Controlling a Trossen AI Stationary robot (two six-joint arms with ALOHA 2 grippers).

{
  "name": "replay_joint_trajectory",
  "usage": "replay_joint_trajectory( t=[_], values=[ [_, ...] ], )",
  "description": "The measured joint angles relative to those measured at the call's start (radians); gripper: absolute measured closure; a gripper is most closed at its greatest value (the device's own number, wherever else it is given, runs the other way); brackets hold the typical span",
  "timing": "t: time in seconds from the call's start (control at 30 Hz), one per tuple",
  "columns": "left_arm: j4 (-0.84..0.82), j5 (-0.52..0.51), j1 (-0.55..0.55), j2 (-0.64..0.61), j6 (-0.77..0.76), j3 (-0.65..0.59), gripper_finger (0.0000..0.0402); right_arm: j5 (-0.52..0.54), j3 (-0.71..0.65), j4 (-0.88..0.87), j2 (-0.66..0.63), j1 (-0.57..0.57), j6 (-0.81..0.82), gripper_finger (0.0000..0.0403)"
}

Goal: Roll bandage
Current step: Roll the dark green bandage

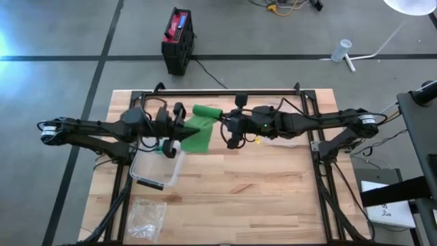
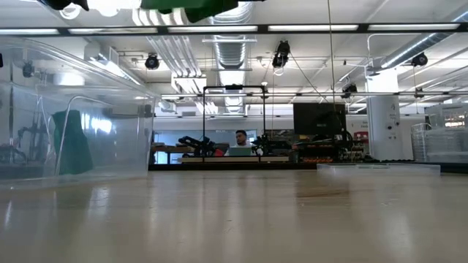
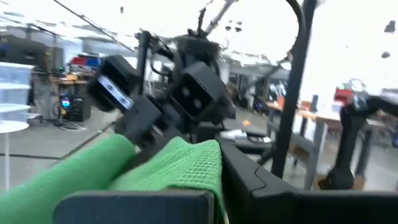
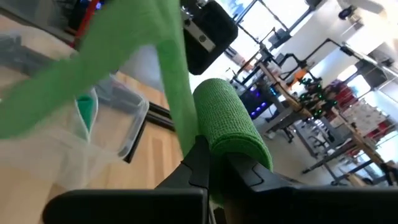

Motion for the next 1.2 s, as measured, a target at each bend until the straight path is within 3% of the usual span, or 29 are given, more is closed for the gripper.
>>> replay_joint_trajectory(
  t=[0.37,0.5,0.73,1.2],
  values=[
    [0.082,-0.125,0.022,0.001,-0.131,0.000,0.0400,-0.100,0.001,-0.097,0.000,-0.002,0.085,0.0395],
    [0.092,-0.112,0.038,0.001,-0.172,0.000,0.0387,-0.126,0.000,-0.129,0.000,-0.001,0.113,0.0395],
    [0.088,-0.076,0.042,0.001,-0.174,0.000,0.0336,-0.134,0.000,-0.161,0.000,-0.001,0.144,0.0395],
    [0.091,-0.070,0.099,0.040,-0.317,0.001,0.0224,-0.333,-0.001,-0.268,0.001,0.001,0.273,0.0395]
  ],
)
